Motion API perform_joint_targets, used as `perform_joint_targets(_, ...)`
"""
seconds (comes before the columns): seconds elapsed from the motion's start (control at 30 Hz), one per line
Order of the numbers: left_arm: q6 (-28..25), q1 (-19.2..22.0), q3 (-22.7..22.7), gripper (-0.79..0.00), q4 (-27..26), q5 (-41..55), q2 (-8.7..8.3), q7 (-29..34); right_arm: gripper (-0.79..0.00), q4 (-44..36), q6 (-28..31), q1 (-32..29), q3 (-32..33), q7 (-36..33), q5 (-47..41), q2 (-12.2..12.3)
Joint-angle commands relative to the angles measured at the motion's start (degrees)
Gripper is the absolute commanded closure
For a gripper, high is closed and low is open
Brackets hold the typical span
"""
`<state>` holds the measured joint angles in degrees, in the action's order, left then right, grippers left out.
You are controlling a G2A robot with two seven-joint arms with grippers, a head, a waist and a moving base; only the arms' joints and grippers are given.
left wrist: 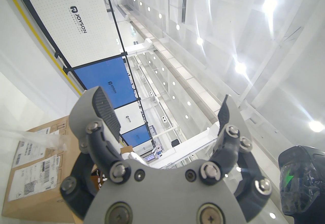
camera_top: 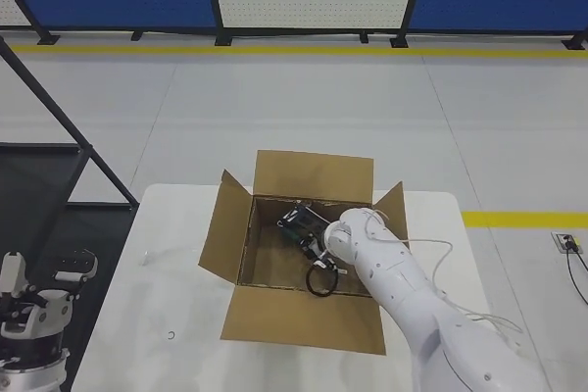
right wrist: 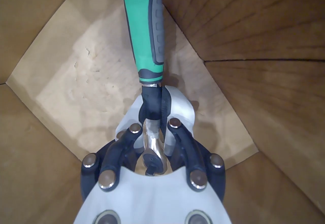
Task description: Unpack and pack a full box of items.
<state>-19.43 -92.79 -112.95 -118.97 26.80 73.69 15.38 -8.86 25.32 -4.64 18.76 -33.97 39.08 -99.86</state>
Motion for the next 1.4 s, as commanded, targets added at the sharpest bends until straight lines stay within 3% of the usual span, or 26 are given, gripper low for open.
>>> perform_joint_targets(0.0,-0.08,0.0,0.28,-0.785,-0.04,-0.18,0.04,-0.3,0.0,-1.05,-0.58,-0.36,0.05,0.49,0.65,0.49)
perform_joint_targets(0.6,-0.08,0.0,0.28,-0.785,-0.04,-0.18,0.04,-0.3,0.0,-1.05,-0.58,-0.36,0.05,0.49,0.65,0.49)
perform_joint_targets(0.63,0.03,-0.09,0.88,-0.785,-0.31,-0.48,0.04,0.23,-0.206,-1.05,-0.58,-0.36,0.05,0.49,0.65,0.49)
perform_joint_targets(0.67,0.15,-0.23,1.74,-0.785,-0.54,-1.06,0.07,0.51,-0.613,-1.05,-0.58,-0.36,0.05,0.49,0.65,0.49)
perform_joint_targets(0.7,0.01,-0.25,2.19,-0.785,-0.56,-1.69,0.12,-0.08,-0.785,-1.05,-0.58,-0.36,0.05,0.49,0.65,0.49)
perform_joint_targets(1.13,-0.22,-0.42,3.52,-0.785,-0.33,-6.42,0.32,-2.81,-0.785,-1.05,-0.58,-0.36,0.05,0.49,0.65,0.49)
perform_joint_targets(1.37,-0.03,-0.25,4.05,-0.785,-0.4,-7.3,0.37,-3.26,-0.785,-2.74,-1.52,-1.61,-0.05,5.77,3.45,1.4)
